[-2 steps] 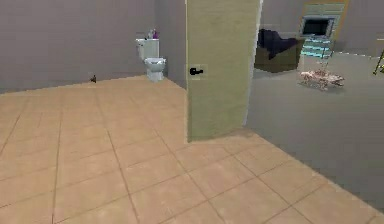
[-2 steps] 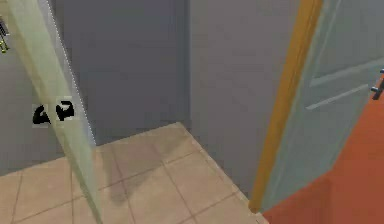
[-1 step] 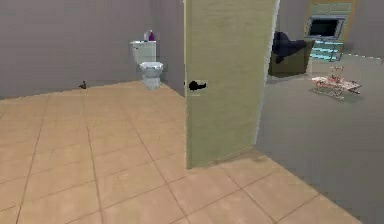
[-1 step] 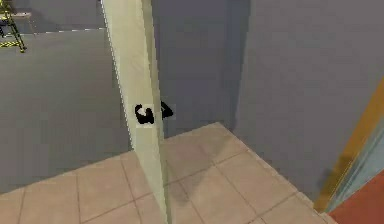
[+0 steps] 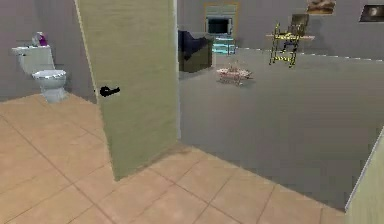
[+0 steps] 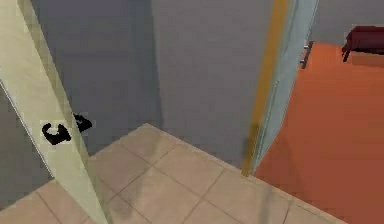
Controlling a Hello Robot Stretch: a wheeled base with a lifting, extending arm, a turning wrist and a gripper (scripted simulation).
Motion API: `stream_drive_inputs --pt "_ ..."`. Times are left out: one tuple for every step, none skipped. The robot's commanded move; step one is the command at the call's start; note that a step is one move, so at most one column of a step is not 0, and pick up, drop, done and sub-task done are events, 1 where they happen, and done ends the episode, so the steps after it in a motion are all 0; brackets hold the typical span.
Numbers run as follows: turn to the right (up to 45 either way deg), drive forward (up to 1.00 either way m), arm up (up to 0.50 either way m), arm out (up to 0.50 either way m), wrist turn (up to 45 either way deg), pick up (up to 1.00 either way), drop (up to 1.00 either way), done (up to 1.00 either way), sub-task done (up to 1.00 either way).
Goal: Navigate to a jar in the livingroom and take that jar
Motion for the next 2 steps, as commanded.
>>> stream_drive_inputs --pt "0.0 0.60 0.00 0.00 0.0 0.00 0.00 0.00 0.00" --pt "33.0 0.00 0.00 0.00 0.0 0.00 0.00 0.00 0.00"
